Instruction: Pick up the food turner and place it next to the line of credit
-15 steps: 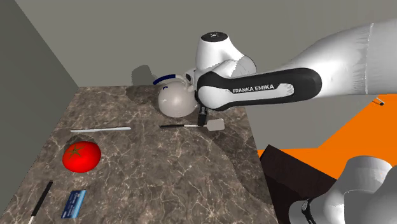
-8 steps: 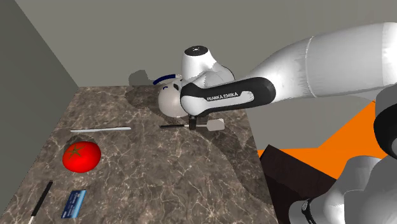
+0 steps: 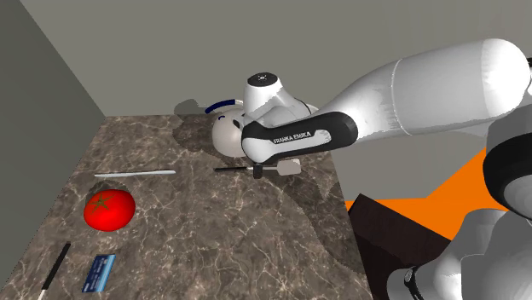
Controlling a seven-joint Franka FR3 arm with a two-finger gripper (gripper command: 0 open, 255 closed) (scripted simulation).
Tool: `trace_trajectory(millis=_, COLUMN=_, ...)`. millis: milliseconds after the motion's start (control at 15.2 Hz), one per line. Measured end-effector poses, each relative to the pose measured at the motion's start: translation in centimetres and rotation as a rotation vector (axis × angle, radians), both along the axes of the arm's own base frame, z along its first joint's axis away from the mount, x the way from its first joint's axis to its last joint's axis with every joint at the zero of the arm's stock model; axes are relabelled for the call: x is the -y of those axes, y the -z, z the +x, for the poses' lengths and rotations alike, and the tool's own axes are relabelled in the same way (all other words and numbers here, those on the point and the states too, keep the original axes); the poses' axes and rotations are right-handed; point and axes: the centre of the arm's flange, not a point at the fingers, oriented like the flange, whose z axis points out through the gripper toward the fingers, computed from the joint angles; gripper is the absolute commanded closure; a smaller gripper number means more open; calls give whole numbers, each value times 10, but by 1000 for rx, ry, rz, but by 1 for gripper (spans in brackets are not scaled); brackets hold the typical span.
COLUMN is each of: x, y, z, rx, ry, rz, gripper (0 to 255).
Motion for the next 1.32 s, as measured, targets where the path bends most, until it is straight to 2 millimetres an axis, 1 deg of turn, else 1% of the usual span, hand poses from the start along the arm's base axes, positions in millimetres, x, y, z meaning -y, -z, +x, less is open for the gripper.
trace_trajectory(millis=198, x=0, y=1, z=0, rx=0, ry=0, rz=0, gripper=0)
trace_trajectory(millis=264, x=0, y=1, z=0, rx=0, ry=0, rz=0, gripper=255)
trace_trajectory(millis=924, x=0, y=1, z=0, rx=0, ry=0, rz=0, gripper=255)
trace_trajectory(millis=1056, x=0, y=-6, z=-1, rx=0, ry=0, rz=0, gripper=255)
trace_trajectory(millis=1320, x=1, y=-25, z=0, rx=1, ry=0, rz=0, gripper=255)
